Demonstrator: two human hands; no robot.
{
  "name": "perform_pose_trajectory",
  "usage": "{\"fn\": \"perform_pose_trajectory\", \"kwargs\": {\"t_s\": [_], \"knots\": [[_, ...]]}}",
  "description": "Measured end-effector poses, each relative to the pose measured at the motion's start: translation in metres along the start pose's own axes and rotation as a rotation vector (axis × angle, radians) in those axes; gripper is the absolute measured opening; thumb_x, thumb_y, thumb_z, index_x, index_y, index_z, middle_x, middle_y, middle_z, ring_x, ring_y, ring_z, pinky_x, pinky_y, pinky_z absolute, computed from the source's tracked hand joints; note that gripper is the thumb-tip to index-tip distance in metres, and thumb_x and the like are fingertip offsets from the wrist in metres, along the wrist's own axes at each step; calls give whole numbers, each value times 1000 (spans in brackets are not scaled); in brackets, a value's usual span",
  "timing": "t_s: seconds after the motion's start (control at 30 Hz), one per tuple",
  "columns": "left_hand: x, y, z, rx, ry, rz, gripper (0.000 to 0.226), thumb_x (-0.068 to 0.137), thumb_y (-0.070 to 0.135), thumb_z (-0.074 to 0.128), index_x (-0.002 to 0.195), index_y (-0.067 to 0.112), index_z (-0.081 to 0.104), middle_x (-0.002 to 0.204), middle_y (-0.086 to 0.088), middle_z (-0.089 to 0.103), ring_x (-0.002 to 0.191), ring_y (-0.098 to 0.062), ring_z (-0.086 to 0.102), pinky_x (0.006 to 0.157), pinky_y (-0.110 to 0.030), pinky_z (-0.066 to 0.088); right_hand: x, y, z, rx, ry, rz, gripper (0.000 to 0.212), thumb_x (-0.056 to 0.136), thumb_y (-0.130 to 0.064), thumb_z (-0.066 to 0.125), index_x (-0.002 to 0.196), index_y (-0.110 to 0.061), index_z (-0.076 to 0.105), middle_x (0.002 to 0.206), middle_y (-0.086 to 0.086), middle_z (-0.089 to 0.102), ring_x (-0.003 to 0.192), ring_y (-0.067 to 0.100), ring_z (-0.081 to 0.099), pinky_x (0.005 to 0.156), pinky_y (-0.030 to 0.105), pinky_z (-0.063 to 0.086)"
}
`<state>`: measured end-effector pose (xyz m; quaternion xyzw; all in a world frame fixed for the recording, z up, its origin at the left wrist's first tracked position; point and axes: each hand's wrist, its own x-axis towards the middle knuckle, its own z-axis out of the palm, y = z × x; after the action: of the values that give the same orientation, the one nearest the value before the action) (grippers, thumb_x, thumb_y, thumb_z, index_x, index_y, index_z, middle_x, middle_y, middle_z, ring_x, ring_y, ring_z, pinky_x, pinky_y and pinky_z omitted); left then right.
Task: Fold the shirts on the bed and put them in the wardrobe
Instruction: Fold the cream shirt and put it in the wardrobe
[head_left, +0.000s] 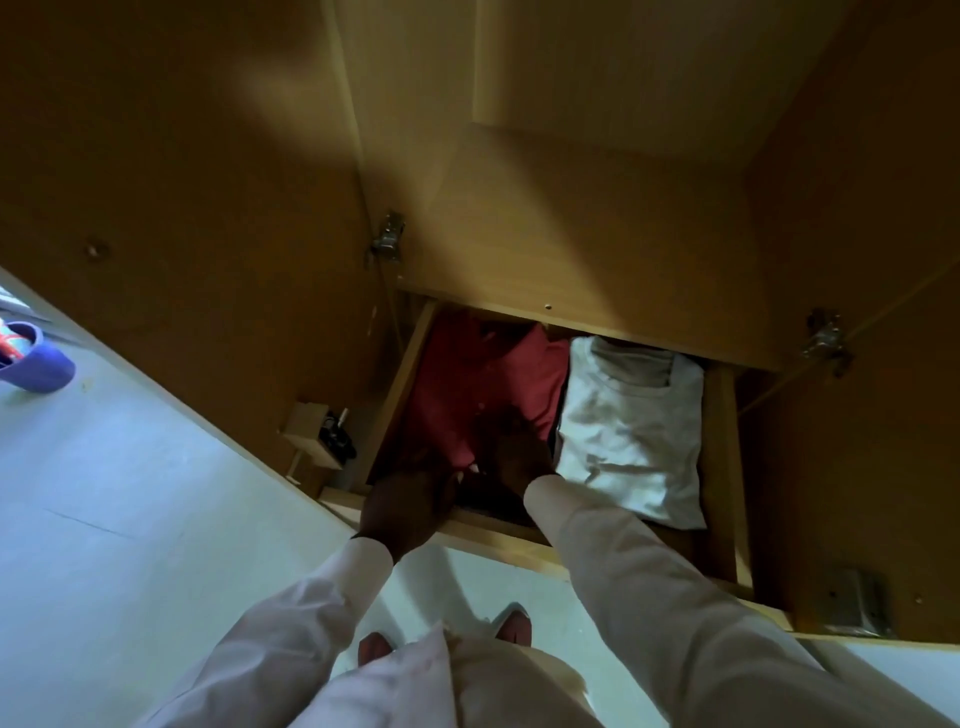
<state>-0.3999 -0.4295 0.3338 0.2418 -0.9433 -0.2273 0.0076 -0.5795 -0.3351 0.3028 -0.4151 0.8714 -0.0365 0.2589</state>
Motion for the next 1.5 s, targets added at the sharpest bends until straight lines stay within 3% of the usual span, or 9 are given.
{"fn": "perform_pose_trajectory", "kwargs": {"t_s": [0.3,0.47,0.67,0.8,1.0,1.17,1.3,1.4,1.5], "knots": [[7,-5,9,129,97,75,42,101,50,30,103,30,67,95,5,69,93,-19,65,80,-34,55,22,0,-41,89,-63,-2,95,89,-39,73,161,-22,13,166,11,10,152,37,9,122,48,21],[15,-11,14,180,106,147,37,101,47,32,112,32,63,104,7,68,104,-21,63,92,-38,50,-7,10,-49,423,7,23,106,69,-57,75,157,-27,25,155,11,36,139,34,41,113,43,40],[38,1,5,108,159,162,41,102,51,30,103,31,65,98,2,67,101,-26,62,93,-40,49,-78,32,-78,835,202,88,72,82,-29,83,144,-24,47,128,-17,54,117,8,56,102,26,47],[71,3,3,26,134,132,51,101,55,24,106,27,66,106,-3,66,108,-32,58,97,-44,46,-108,49,-84,983,219,170,37,83,-30,81,117,-25,65,108,-7,69,100,15,69,75,29,59],[119,19,-9,4,261,133,44,101,42,33,97,13,66,103,-13,62,102,-37,55,89,-45,45,-147,79,-81,1118,87,383,21,92,-21,72,109,-9,68,97,7,70,82,19,67,81,32,57],[114,71,-28,-616,178,-258,29,99,34,55,112,8,61,104,-11,61,95,-29,58,82,-38,46,-154,102,-65,1227,46,579,35,89,-32,75,107,-3,68,95,12,76,68,17,63,88,39,59],[80,89,-32,-1218,-59,-569,22,99,27,56,81,15,60,70,-4,57,59,-18,55,57,-28,47,-138,106,-61,1526,330,703,26,91,-21,72,108,-4,64,114,18,69,91,25,73,87,46,60],[65,81,-28,-1385,-288,-675,18,100,24,52,97,8,60,90,-16,67,81,-30,66,74,-41,56,-122,108,-60,1701,442,731,34,89,-14,70,116,3,61,118,26,66,96,32,73,70,39,62],[80,71,-24,-1511,-246,-745,13,101,20,49,101,8,54,109,-23,60,97,-38,61,86,-52,52,-111,109,-62,1733,446,723,36,88,-13,70,118,4,59,116,25,67,96,33,73,72,40,62]]}}
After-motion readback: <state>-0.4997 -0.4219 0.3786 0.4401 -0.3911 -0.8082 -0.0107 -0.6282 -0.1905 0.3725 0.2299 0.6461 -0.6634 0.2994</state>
